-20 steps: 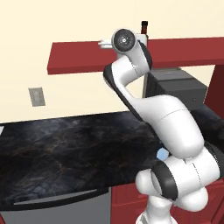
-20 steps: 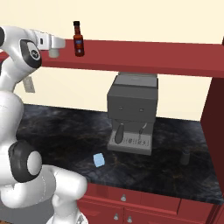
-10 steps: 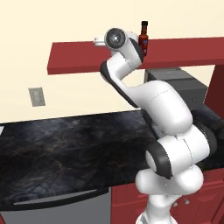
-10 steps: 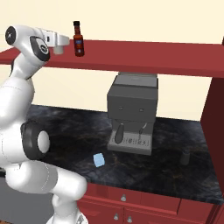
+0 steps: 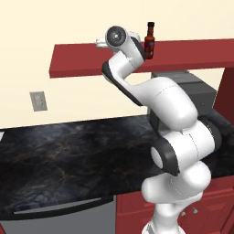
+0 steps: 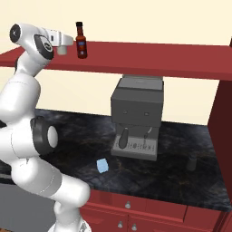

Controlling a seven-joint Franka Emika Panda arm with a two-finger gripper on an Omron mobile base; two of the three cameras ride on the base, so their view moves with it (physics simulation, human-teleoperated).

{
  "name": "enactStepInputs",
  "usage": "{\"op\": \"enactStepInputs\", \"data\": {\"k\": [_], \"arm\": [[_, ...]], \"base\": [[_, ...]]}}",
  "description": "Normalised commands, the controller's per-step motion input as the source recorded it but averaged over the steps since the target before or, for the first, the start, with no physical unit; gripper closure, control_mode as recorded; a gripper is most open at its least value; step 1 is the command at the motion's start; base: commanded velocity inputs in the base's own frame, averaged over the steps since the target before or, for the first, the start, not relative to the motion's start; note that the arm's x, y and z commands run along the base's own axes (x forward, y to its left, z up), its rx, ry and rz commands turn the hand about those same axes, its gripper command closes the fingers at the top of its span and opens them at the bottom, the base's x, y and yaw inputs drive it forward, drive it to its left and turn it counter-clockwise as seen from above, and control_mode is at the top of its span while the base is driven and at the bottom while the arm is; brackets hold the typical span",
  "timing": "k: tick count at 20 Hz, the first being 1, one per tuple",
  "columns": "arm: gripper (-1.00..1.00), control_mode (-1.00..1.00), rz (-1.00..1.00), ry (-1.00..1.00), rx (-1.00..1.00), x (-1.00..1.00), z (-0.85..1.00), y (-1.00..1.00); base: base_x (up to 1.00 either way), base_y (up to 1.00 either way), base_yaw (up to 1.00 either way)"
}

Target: There are various items on the counter. Only move the condiments/shakers into the cabinet.

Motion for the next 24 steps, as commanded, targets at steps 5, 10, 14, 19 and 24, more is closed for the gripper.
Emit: {"op": "enactStepInputs", "data": {"k": [5, 10, 14, 19, 24], "arm": [[1.00, -1.00, 0.00, 0.04, -0.01, 0.00, -0.58, 0.01], [-1.00, -1.00, 0.00, 0.01, 0.00, 0.01, -0.09, 0.00], [-1.00, -1.00, 0.00, 0.00, 0.00, 0.00, 0.00, 0.00], [-1.00, -1.00, 0.00, 0.00, -0.01, -0.57, -0.06, 0.00], [-1.00, -1.00, -0.06, 0.00, 0.00, -1.00, -0.21, 0.00]], "base": [[0.00, 0.00, 0.00], [0.00, 0.00, 0.00], [0.00, 0.00, 0.00], [0.00, 0.00, 0.00], [0.00, 0.00, 0.00]]}}
